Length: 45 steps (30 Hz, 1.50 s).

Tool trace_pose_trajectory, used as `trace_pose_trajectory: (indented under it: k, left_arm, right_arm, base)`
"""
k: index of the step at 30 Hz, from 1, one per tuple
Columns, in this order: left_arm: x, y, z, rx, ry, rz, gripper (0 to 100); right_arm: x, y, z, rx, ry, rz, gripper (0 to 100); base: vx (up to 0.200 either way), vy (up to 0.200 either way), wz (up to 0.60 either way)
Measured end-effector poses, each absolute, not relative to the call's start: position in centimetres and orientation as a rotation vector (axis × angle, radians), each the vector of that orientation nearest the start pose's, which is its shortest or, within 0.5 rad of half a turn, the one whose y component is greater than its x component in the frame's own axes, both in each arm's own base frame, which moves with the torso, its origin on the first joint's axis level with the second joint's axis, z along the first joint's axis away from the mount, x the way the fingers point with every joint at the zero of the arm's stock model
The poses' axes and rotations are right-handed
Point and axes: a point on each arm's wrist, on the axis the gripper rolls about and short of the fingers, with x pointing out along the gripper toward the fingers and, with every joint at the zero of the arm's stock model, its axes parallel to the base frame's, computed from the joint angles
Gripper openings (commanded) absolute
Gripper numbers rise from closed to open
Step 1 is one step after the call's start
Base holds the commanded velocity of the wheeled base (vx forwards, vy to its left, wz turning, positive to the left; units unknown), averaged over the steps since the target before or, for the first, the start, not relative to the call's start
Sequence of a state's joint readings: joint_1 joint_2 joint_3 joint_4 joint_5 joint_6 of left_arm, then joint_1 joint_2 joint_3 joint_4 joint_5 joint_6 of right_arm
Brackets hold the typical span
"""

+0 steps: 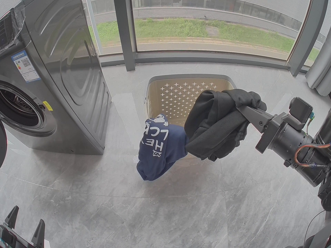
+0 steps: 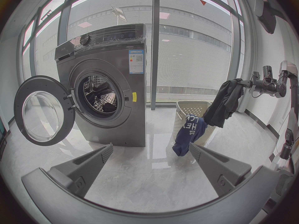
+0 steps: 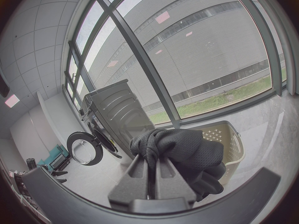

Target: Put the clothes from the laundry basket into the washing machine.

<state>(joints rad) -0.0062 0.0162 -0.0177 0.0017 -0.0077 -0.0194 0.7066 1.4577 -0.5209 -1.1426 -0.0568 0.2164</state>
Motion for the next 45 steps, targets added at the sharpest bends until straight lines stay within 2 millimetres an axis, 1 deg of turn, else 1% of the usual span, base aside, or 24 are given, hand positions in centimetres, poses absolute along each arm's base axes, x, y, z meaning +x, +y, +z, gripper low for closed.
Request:
trace_pose_trajectory:
  k: [21,31,37,43,45]
  left_arm:
    - [-2.3,0.0,8.1,-0.028,0.0,-0.011,100]
    - [-2.3,0.0,8.1,-0.029,0.001,-0.012,100]
    - [-2.3,0.0,8.1,-0.027,0.0,-0.012,100]
    - [-2.3,0.0,8.1,-0.023,0.0,-0.012,100]
    - [-2.3,0.0,8.1,-0.021,0.0,-0.012,100]
  right_arm:
    - [17.9,15.2,22.1,0.285,-0.128,0.671,0]
    - [17.9,16.2,21.7,0.29,-0.14,0.701,0]
    - [18.0,16.2,21.5,0.286,-0.137,0.696,0]
    - [17.9,15.9,21.7,0.285,-0.143,0.69,0]
    - [17.9,15.8,21.8,0.289,-0.15,0.691,0]
  base:
    - [0.0,0.2,0.0]
    - [0.0,0.2,0.0]
    - [0.0,0.2,0.0]
    - [0.0,0.0,0.0]
    - [-0.2,0.0,0.0]
